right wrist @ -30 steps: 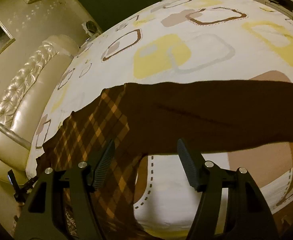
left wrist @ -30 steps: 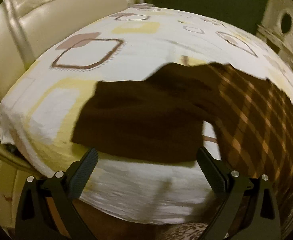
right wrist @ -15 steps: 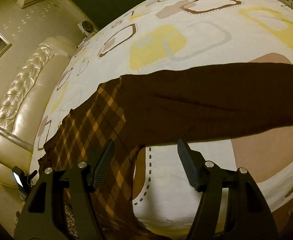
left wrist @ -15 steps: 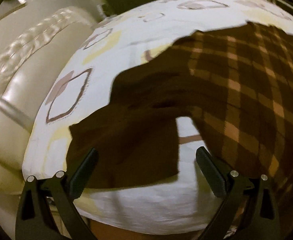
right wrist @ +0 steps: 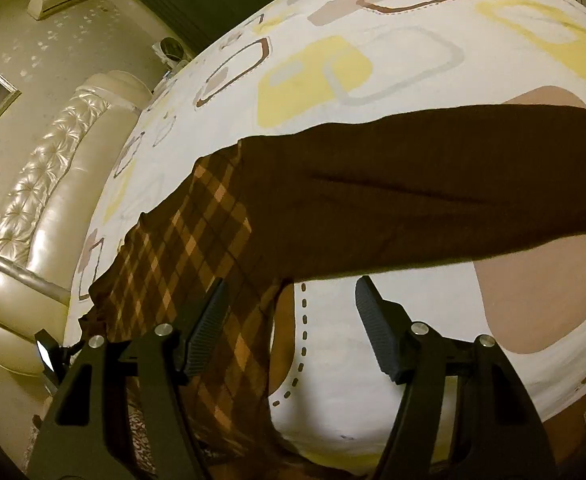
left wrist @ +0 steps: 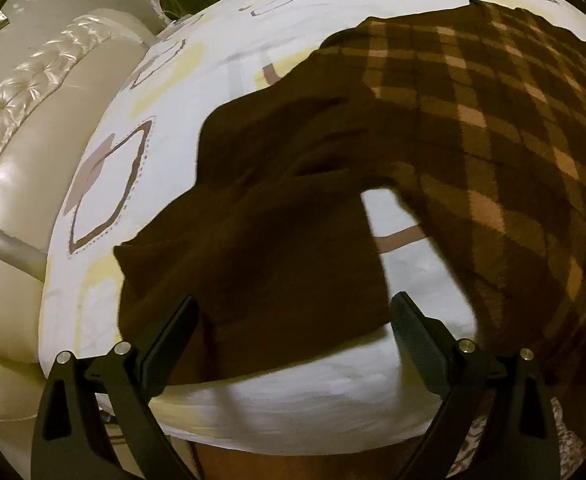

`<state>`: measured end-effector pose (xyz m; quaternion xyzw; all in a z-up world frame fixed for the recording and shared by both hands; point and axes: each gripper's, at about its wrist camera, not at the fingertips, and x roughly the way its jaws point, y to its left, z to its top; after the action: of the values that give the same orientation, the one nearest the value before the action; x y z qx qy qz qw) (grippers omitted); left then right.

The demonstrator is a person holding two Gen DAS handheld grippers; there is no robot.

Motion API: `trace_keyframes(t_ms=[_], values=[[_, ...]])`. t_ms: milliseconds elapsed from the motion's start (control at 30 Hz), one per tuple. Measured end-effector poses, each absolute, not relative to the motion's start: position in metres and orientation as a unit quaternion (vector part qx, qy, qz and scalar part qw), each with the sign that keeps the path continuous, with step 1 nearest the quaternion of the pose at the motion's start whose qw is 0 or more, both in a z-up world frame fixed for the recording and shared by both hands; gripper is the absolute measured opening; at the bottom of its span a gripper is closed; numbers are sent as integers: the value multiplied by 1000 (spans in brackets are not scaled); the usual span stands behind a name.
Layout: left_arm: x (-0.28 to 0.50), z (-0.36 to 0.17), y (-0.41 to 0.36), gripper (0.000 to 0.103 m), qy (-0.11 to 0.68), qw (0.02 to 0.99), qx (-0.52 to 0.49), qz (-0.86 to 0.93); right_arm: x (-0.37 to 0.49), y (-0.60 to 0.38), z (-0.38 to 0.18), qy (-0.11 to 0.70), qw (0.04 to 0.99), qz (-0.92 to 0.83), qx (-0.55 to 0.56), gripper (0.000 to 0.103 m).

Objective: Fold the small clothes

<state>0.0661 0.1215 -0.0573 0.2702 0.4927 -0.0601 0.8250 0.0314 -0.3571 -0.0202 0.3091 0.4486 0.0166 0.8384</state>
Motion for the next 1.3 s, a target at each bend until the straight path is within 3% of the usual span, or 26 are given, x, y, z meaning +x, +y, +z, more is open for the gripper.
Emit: trace_keyframes(t_ms=[67,100,167,300,800,1267,1300], values=[[69,-58,123,56,506,821,252,-76,31,-356,-21,450,838,16,310,66],[72,-57,123,48,516,819,235,-89,31,-355,-22,451,837,15,310,66],[67,-58,117,39,510,816,254,-100,31,-354,-24,453,836,14,309,66],[63,-54,111,12,507,813,267,-100,32,-351,-25,456,835,15,307,66],[72,39,241,11,469,882,42,-21,34,-344,-28,463,832,17,305,66],[80,42,391,11,461,869,-83,162,37,-333,-38,473,827,9,304,66],[78,44,397,7,459,868,-85,169,38,-332,-39,473,826,8,305,66]])
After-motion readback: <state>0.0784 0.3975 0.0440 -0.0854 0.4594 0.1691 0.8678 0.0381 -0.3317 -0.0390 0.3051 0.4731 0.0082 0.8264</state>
